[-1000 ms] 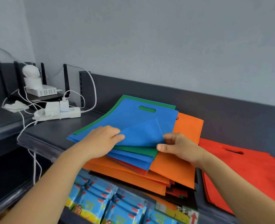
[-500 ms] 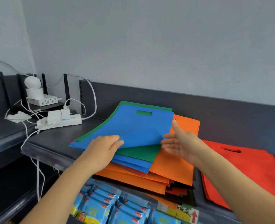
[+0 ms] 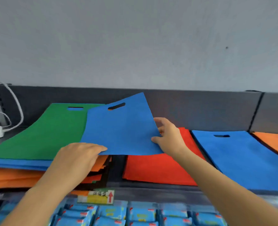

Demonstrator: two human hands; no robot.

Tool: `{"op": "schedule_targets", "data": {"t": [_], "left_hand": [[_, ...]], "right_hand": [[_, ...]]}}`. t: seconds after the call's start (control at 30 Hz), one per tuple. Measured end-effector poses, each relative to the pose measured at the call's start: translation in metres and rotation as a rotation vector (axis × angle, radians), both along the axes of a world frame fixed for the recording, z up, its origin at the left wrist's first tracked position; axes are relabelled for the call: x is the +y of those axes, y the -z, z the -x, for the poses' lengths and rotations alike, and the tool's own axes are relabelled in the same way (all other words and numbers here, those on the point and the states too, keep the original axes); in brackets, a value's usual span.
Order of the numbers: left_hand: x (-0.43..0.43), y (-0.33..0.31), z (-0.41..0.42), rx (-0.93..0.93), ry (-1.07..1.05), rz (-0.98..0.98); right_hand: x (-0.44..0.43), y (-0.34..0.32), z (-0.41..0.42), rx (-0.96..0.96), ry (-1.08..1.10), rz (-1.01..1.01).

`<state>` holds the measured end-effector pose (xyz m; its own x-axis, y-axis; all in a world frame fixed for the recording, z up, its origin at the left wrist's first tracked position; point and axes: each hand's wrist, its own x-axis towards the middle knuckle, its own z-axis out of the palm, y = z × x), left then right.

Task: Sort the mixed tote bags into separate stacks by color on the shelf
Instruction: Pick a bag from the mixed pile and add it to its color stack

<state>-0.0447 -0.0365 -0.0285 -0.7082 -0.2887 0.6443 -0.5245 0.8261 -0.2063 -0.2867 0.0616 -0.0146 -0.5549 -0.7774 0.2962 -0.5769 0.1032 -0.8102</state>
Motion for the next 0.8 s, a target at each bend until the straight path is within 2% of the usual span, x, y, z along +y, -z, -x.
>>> {"op": "schedule_targets", "data": {"t": [0.27,0.5,0.67,0.8], "left_hand": [[0.104,0.021,0.171,-0.01,0.29,-0.022],[0.176,0.044,0.279,-0.16,0.344,-0.101],[0.202,0.059,0.318,-0.344,0.331,-0.307],[0.211,0.06,0.32,-0.428,0.289,-0.6]], "right_hand": [[0.147,0.024,0.146,0.045,0.265,0.046],[0.237,0.046,0.238,0.124,0.447,-0.062],[0.264,0.057,0.27,0.148,0.504,-0.2],[0.266,0.066,0.278,0.338,0.496,-0.489]]}}
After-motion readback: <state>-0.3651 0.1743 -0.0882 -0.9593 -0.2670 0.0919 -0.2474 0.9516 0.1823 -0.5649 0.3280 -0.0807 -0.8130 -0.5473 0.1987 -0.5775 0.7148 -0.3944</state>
